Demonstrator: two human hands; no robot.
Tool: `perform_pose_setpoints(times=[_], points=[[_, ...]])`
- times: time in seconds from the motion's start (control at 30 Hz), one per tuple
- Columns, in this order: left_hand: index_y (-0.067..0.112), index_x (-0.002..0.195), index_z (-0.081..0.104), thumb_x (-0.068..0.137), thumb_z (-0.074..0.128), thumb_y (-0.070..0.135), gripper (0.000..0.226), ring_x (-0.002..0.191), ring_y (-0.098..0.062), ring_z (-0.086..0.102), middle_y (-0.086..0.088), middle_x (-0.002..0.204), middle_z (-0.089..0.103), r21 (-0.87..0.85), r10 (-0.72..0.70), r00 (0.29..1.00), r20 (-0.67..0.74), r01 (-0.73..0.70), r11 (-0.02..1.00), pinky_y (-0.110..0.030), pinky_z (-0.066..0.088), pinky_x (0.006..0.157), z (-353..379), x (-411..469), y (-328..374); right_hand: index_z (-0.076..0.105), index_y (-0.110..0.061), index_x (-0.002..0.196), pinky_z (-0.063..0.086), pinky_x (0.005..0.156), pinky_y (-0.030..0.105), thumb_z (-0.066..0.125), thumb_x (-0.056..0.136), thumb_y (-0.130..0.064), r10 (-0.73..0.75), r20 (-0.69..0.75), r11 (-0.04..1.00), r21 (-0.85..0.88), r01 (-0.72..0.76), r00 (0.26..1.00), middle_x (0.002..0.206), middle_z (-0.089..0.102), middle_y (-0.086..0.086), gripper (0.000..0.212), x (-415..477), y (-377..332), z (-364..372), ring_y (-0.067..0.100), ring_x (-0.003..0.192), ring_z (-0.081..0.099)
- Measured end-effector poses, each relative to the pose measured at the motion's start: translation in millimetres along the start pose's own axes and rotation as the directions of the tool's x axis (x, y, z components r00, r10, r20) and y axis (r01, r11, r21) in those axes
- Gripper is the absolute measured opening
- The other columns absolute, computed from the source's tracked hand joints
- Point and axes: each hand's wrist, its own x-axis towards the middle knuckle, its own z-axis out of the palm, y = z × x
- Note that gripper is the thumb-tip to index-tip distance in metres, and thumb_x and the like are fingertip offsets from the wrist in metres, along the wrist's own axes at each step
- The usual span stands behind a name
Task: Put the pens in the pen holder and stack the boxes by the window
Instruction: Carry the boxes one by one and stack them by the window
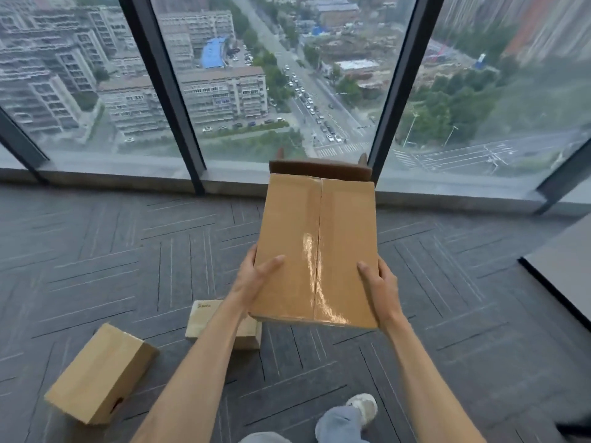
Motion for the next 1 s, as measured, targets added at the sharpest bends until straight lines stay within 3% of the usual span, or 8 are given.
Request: perform_pose_setpoints(times=[0.1, 0.23, 0.37, 0.63, 0.77, 0.9, 1.0], points=[[0.026, 0.142, 0.039, 0.054, 0.078, 0.061, 0.103, 0.1, -0.021, 0.068, -0.004, 0.123, 0.064, 0.075, 0.008, 0.999, 0.037, -0.011, 0.997, -0.034, 0.058, 0.071, 51.1, 40.2, 17.5, 0.061, -0.025, 0.13, 0.059, 0.089, 0.046, 0.061, 0.092, -0.043, 0.006, -0.053, 1.0, 0.029, -0.004, 0.999, 0.118, 0.072, -0.002, 0.042, 37.2, -3.0, -43.9, 0.021, 0.105, 0.069], [0.027, 0.146, 0.035, 0.057, 0.078, 0.06, 0.104, 0.101, -0.022, 0.068, -0.004, 0.126, 0.062, 0.116, 0.016, 0.996, 0.089, -0.026, 0.993, -0.036, 0.059, 0.073, 116.7, 90.1, 34.0, 0.059, -0.025, 0.119, 0.054, 0.067, 0.019, 0.058, 0.099, -0.032, 0.016, -0.114, 0.997, 0.08, -0.007, 0.993, 0.111, 0.07, -0.007, 0.022, 82.5, -16.2, -99.3, 0.009, 0.093, 0.068], [0.03, 0.144, 0.036, 0.062, 0.079, 0.055, 0.096, 0.102, -0.022, 0.067, -0.003, 0.125, 0.062, 0.126, -0.005, 0.991, 0.131, -0.012, 0.992, -0.041, 0.059, 0.081, 181.4, 130.0, 41.0, 0.061, -0.02, 0.129, 0.058, 0.075, 0.032, 0.059, 0.097, -0.035, 0.042, -0.173, 0.996, 0.084, -0.028, 0.984, 0.116, 0.072, -0.001, 0.035, 121.3, -24.9, -155.0, 0.02, 0.1, 0.071], [0.029, 0.142, 0.037, 0.083, 0.074, 0.036, 0.07, 0.101, -0.015, 0.065, 0.002, 0.122, 0.06, 0.203, -0.075, 0.942, 0.327, 0.008, 0.979, -0.026, 0.054, 0.069, 313.7, 207.5, 46.6, 0.062, -0.024, 0.127, 0.056, 0.072, 0.031, 0.06, 0.097, -0.031, 0.122, -0.373, 0.982, 0.183, -0.056, 0.92, 0.113, 0.073, -0.003, 0.031, 161.3, -19.5, -253.2, 0.018, 0.098, 0.071], [0.031, 0.143, 0.038, 0.08, 0.075, 0.043, 0.074, 0.103, -0.017, 0.066, 0.001, 0.127, 0.061, 0.259, -0.128, 0.895, 0.428, 0.015, 0.966, -0.031, 0.056, 0.074, 384.5, 257.8, 41.9, 0.061, -0.022, 0.13, 0.052, 0.068, 0.022, 0.06, 0.097, -0.03, 0.152, -0.504, 0.981, 0.179, -0.07, 0.85, 0.115, 0.071, -0.004, 0.034, 191.5, -19.1, -303.0, 0.012, 0.097, 0.069], [0.031, 0.142, 0.037, 0.083, 0.073, 0.043, 0.07, 0.104, -0.015, 0.063, 0.003, 0.128, 0.057, 0.29, -0.144, 0.842, 0.52, -0.015, 0.957, -0.029, 0.052, 0.073, 459.3, 318.8, 56.0, 0.06, -0.024, 0.134, 0.056, 0.088, 0.033, 0.06, 0.096, -0.043, 0.168, -0.606, 0.982, 0.172, -0.078, 0.778, 0.12, 0.07, -0.006, 0.043, 242.7, -28.6, -346.1, 0.014, 0.107, 0.068], [0.033, 0.143, 0.035, 0.083, 0.072, 0.045, 0.071, 0.107, -0.016, 0.061, 0.004, 0.13, 0.055, 0.301, -0.157, 0.793, 0.589, -0.034, 0.953, -0.03, 0.052, 0.075, 509.7, 368.8, 76.3, 0.061, -0.028, 0.131, 0.055, 0.091, 0.035, 0.06, 0.095, -0.046, 0.173, -0.676, 0.98, 0.188, -0.059, 0.716, 0.118, 0.07, -0.01, 0.04, 286.3, -43.2, -369.8, 0.012, 0.108, 0.067]])
